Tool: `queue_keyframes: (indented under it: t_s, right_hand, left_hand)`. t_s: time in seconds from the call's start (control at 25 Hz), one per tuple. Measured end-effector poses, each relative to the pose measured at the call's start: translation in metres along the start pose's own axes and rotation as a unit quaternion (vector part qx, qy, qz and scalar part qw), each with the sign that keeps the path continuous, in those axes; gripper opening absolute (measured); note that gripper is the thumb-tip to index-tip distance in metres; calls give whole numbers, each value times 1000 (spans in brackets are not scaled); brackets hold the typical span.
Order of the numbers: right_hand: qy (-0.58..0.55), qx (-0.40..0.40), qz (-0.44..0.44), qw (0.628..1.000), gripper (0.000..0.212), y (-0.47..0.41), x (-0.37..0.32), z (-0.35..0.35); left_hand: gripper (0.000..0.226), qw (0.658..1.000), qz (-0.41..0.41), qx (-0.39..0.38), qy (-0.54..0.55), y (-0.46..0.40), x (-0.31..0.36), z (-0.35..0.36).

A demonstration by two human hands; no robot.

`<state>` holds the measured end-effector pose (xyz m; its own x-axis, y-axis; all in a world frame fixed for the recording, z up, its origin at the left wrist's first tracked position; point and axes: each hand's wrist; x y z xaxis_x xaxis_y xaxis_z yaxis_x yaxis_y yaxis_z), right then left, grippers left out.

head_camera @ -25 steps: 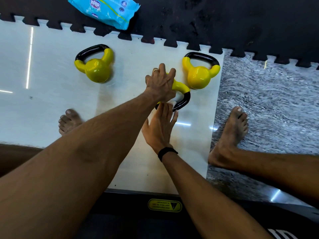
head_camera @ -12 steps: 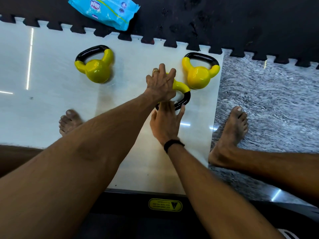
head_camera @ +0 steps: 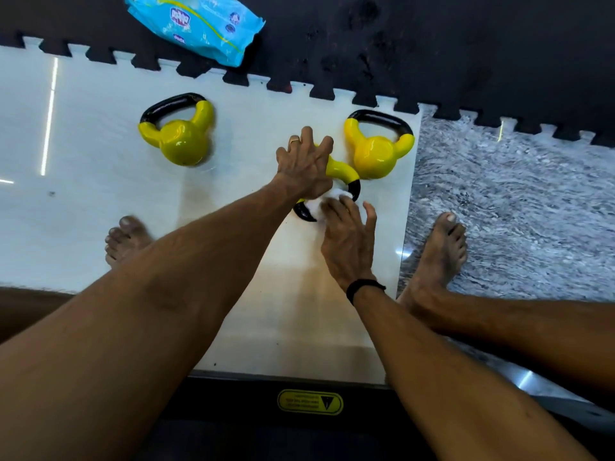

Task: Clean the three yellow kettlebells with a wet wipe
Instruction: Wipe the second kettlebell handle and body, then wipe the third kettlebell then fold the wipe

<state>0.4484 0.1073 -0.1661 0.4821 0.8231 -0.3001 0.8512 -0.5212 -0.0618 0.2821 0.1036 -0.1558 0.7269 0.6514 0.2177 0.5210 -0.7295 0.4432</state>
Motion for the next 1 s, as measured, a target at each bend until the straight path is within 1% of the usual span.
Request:
queue_keyframes:
  t_s: [0.12, 0.24, 0.28, 0.36, 0.44, 0.48, 0.6, 0.64, 0.72, 0.8, 0.84, 0.92, 1.0]
  right_hand:
    - [-62, 65, 11, 996, 20, -19, 20, -6]
    - [-72, 86, 7, 994, 14, -34, 34, -9]
    - [-85, 96, 16, 992, 13, -36, 34, -10]
    - [-118, 106, 70, 985, 11, -42, 27, -11]
    - [-134, 117, 138, 974, 9, -56, 22, -15]
    - [-134, 131, 158, 969, 9, -65, 22, -18]
    - [-128, 175, 172, 961, 6, -87, 27, -27]
    - [-119, 169, 174, 963, 5, -92, 29, -26]
    - [-108, 112, 177, 972, 6, -99, 34, -19]
    - [-96, 48, 178, 978, 10, -103, 35, -11]
    - [-86, 31, 177, 980, 11, -104, 34, -10]
    - [-64, 25, 172, 983, 11, -105, 27, -11]
    - [-59, 34, 165, 984, 10, -104, 19, -14]
  left_hand:
    - [55, 1000, 2, -1, -12, 0, -2, -2]
    - [56, 1000, -17, 2, -5, 1, -2, -8]
    - [57, 1000, -22, 4, 0, 2, -3, -8]
    - [61, 999, -38, 11, -3, 5, -10, -9]
    - [63, 997, -71, 31, -28, 9, -24, -10]
    - [64, 993, -95, 47, -49, 11, -35, -13]
    - [71, 979, -176, 76, -77, 15, -82, -26]
    - [74, 975, -195, 80, -71, 16, -98, -28]
    - [76, 969, -220, 100, -42, 22, -116, -30]
    - [70, 966, -216, 142, -22, 24, -106, -28]
    - [66, 964, -211, 163, -12, 24, -94, -27]
    - [57, 961, -201, 192, 7, 24, -66, -23]
    - [47, 961, -175, 213, 10, 28, -44, -14]
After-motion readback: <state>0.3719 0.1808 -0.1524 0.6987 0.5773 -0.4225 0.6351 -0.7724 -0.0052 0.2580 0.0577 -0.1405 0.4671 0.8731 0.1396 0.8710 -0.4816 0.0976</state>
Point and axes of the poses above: each hand's wrist, its own y-axis away from the middle knuckle, its own z-axis out of the palm, x = y × z
